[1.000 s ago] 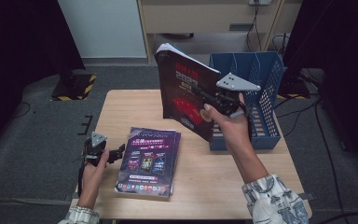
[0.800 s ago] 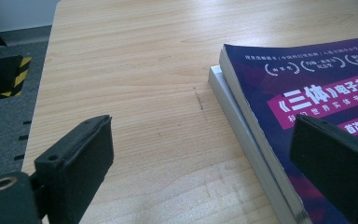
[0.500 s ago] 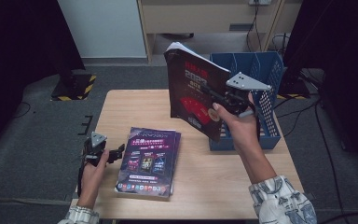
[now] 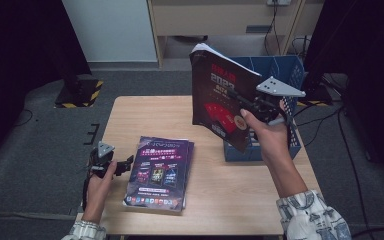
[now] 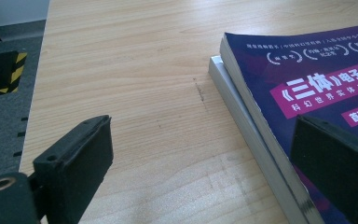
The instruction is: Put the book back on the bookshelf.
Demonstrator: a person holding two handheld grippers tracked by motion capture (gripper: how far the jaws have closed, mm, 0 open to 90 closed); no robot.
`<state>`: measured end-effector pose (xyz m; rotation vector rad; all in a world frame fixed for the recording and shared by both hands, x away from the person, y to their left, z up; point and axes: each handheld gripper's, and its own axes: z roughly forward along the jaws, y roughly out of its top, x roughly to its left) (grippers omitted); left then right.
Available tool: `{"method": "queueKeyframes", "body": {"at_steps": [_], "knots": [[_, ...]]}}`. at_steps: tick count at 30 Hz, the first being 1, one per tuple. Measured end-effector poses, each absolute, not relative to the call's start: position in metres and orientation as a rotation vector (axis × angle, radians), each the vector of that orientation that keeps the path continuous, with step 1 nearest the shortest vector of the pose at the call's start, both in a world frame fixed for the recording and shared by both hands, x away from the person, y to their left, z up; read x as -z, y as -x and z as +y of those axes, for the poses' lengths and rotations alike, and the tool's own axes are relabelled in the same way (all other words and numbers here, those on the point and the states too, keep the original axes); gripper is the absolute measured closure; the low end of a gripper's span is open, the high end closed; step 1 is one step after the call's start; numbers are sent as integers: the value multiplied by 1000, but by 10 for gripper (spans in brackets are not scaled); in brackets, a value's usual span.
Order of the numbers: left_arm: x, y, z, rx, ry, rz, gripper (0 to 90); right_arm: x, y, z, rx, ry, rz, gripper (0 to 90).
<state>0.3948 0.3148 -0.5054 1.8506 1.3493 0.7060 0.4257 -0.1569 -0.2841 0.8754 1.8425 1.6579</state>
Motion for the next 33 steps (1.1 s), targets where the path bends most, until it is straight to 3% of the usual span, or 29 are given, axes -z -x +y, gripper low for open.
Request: {"method": "queueKeyframes", "body": {"at_steps": [33], "knots": [[506, -395, 317, -726, -1832, 1371, 42, 282, -424, -205, -1608, -961, 1772, 867]]}}
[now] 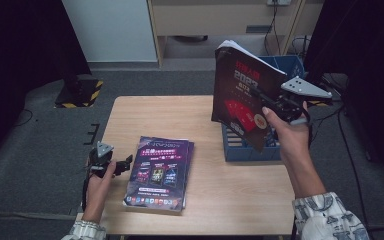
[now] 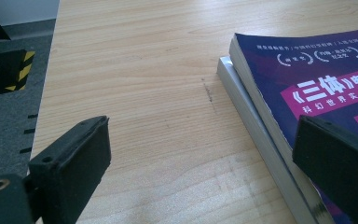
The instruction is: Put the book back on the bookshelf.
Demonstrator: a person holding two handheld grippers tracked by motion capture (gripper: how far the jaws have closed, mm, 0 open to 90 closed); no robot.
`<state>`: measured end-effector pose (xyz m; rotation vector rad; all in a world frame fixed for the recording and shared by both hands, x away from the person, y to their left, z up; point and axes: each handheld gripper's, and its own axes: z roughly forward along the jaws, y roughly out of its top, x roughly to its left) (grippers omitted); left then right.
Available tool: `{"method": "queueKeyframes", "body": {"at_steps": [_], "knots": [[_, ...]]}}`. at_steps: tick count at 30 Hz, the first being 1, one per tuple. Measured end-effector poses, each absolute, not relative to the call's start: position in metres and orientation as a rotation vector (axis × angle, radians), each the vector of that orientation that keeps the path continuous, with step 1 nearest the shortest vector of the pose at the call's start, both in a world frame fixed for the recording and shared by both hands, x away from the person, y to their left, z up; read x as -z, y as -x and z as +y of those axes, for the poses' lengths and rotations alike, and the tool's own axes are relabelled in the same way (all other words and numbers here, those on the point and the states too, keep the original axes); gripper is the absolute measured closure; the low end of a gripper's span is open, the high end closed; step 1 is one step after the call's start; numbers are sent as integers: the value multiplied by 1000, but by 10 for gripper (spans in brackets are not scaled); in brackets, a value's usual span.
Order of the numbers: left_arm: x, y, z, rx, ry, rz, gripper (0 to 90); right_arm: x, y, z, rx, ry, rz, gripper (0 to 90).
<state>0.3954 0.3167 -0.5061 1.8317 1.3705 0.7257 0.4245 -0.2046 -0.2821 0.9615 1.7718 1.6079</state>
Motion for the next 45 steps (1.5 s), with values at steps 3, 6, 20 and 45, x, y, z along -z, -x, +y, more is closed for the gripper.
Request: {"method": "queueKeyframes", "body": {"at_steps": [3, 6, 20, 45], "knots": [[506, -395, 317, -726, -1830, 1371, 42, 282, -424, -210, -1594, -968, 1766, 866], [506, -395, 317, -726, -1831, 1371, 42, 283, -423, -214, -1583, -974, 1763, 866], [506, -395, 317, -726, -1831, 1372, 43, 284, -422, -232, -1548, -1001, 1744, 866], [505, -395, 316, -732, -1824, 1367, 44, 297, -447, -229, -1431, -1098, 1690, 867]]}}
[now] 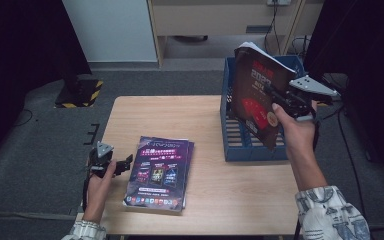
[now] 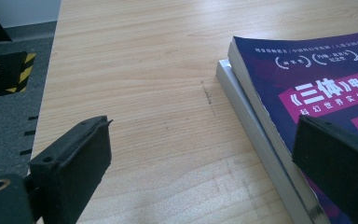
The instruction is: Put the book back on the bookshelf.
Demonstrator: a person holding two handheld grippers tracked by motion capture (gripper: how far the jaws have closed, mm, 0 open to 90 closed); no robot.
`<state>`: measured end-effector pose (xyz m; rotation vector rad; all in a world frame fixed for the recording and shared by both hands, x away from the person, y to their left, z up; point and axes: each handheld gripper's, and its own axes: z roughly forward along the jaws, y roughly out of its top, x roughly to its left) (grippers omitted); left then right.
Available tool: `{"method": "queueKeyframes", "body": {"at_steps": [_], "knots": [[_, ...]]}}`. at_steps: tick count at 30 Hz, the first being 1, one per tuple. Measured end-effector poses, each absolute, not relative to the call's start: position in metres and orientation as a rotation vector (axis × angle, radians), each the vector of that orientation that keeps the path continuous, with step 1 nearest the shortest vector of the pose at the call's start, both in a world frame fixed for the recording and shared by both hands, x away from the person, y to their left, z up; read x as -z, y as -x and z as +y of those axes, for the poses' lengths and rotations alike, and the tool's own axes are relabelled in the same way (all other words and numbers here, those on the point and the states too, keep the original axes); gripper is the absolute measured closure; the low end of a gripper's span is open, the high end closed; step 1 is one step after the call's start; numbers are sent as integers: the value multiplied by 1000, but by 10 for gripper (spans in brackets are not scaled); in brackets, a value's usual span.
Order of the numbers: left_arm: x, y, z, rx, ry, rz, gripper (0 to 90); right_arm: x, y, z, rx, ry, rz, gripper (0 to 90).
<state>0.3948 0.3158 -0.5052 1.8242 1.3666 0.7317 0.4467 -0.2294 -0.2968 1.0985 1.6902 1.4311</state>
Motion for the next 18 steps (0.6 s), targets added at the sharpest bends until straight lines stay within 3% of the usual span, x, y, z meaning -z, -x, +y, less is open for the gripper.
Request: {"method": "queueKeyframes", "body": {"at_steps": [18], "knots": [[505, -395, 315, -730, -1814, 1359, 46, 313, -479, -206, -1385, -1181, 1635, 867]]}}
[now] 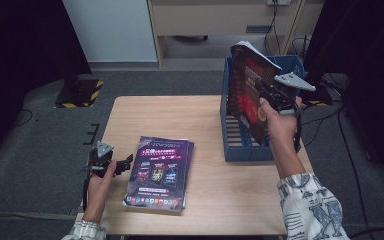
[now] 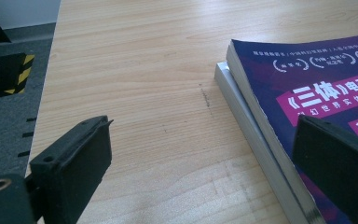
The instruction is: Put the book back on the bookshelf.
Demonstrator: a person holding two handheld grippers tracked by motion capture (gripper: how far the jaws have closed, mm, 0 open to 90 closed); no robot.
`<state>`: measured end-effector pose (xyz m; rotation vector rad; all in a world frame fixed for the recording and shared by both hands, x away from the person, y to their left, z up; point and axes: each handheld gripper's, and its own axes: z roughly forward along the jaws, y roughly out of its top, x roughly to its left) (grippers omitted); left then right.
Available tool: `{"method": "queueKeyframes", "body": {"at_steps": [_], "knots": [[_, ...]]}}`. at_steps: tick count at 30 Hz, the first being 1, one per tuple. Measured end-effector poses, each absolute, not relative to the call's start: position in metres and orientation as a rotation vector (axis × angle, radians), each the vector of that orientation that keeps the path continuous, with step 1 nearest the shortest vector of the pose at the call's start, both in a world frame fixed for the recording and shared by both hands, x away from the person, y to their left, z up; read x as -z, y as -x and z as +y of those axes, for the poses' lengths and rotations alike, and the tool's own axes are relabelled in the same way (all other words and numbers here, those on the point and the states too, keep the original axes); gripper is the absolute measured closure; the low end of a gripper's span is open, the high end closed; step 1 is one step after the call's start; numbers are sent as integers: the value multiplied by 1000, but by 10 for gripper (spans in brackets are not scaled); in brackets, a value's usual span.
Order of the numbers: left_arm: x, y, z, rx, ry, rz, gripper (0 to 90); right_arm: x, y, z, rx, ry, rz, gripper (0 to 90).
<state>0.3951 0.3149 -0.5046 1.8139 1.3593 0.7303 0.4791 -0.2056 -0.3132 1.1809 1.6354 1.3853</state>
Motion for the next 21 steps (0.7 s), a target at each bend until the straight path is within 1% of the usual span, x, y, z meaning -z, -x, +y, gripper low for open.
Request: {"method": "queueKeyframes", "body": {"at_steps": [9, 21], "knots": [[504, -395, 315, -731, -1806, 1360, 46, 326, -495, -193, -1371, -1195, 1617, 867], [504, -395, 316, -732, -1799, 1361, 46, 340, -499, -187, -1420, -1207, 1585, 866]]}}
